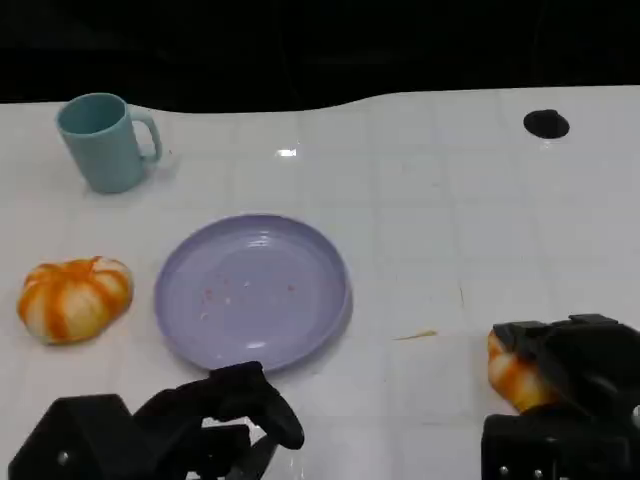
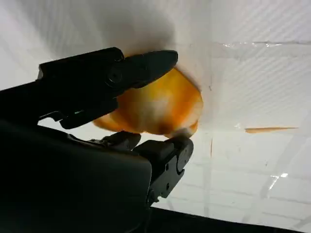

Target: Grasp the bread from the table and place it into the plate.

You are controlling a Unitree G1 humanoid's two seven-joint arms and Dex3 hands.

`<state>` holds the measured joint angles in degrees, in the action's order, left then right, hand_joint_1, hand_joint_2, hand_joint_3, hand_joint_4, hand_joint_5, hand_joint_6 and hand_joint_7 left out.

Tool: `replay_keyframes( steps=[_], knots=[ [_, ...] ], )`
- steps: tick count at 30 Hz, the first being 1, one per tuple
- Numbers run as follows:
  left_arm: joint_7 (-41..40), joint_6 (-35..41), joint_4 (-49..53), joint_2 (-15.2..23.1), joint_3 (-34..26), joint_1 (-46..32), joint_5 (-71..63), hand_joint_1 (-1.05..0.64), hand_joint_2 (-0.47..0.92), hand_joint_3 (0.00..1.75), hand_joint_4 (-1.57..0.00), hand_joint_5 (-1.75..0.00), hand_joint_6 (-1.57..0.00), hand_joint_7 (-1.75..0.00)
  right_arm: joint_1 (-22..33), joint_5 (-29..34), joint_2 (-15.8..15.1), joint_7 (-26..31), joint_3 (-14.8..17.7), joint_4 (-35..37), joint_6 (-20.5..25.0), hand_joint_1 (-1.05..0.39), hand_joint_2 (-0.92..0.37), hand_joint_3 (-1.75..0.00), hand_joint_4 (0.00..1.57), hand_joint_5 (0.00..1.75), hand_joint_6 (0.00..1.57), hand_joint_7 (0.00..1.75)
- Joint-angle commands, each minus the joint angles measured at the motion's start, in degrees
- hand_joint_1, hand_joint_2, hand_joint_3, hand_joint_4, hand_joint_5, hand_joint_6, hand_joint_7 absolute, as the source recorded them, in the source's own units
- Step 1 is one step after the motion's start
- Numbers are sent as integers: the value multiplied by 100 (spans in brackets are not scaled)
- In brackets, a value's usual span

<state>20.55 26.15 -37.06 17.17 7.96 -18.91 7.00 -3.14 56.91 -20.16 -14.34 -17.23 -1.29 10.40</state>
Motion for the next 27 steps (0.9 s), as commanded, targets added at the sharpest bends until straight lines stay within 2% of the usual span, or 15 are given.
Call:
replay_keyframes(
  steps=[1, 3, 4, 6, 7, 9, 10, 11, 12, 13, 14, 15, 20, 22, 27],
  knots=[
    [-66, 86, -119, 52, -7, -32, -16, -34, 78, 80, -70, -175, -55, -159, -59, -230, 18, 406, 38, 203, -32, -51, -92, -12, 50, 21, 69, 8],
    [-53, 96, -103, 38, -30, -30, 26, -34, 78, 80, -69, -175, -55, -159, -79, -471, 69, 728, 120, 360, -168, -47, -92, -11, 60, 19, 79, 8],
    [-42, 81, -80, 36, -37, -24, 36, -34, 78, 79, -69, -175, -55, -159, -100, -601, 99, 897, 166, 453, -239, -42, -92, -10, 75, 21, 90, 10],
    [-24, 20, -23, 34, -37, -10, 36, -35, 79, 78, -69, -175, -55, -157, -165, -770, 113, 1333, 217, 664, -449, -38, -92, -9, 91, 23, 100, 10],
    [-19, -6, -3, 29, -36, -7, 39, -35, 79, 77, -69, -175, -56, -157, -198, -817, 102, 1606, 223, 773, -594, -31, -92, -7, 99, 45, 111, 9],
    [-22, -19, 12, 27, -31, 3, 31, -35, 79, 76, -69, -175, -57, -156, -260, -927, 78, 2061, 232, 971, -882, -26, -92, -5, 95, 80, 120, 6],
    [-29, -40, 22, 32, -23, 10, 9, -36, 79, 76, -70, -175, -57, -155, -303, -1072, 90, 2368, 277, 1133, -1163, -18, -91, -6, 92, 116, 130, 9],
    [-31, -59, 39, 33, -18, 17, -4, -36, 79, 76, -70, -175, -58, -155, -354, -1209, 98, 2632, 311, 1302, -1431, -13, -86, -18, 90, 141, 134, 15],
    [-32, -72, 55, 32, -14, 21, -12, -37, 79, 76, -70, -175, -58, -155, -403, -1304, 93, 2838, 325, 1449, -1650, -10, -72, -51, 90, 157, 133, 29],
    [-31, -79, 73, 30, -11, 28, -11, -37, 79, 76, -70, -175, -58, -155, -450, -1359, 83, 2985, 324, 1566, -1805, -9, -54, -89, 93, 168, 118, 71],
    [-30, -81, 83, 29, -9, 32, -9, -37, 79, 76, -70, -175, -59, -155, -485, -1382, 69, 3074, 313, 1650, -1900, -9, -47, -104, 95, 171, 107, 96],
    [-29, -82, 89, 28, -8, 35, -8, -38, 79, 76, -70, -175, -59, -155, -511, -1394, 58, 3135, 304, 1713, -1964, -10, -43, -112, 96, 173, 102, 109],
    [-81, -15, 93, -6, 4, 66, -22, -36, 80, 76, -71, -175, -59, -155, -654, -1433, 7, 3321, 299, 1809, -2204, -10, -34, -124, 94, 175, 84, 145],
    [-90, -25, 102, -15, 17, 72, -41, -36, 80, 76, -71, -175, -59, -155, -675, -1430, -9, 3352, 314, 1784, -2248, -9, -33, -124, 94, 175, 80, 151],
    [-106, -6, 88, -48, 34, 45, -13, -36, 80, 76, -71, -175, -59, -156, -655, -1427, -38, 3308, 343, 1579, -2240, -8, -33, -124, 93, 175, 83, 139]
  ],
)
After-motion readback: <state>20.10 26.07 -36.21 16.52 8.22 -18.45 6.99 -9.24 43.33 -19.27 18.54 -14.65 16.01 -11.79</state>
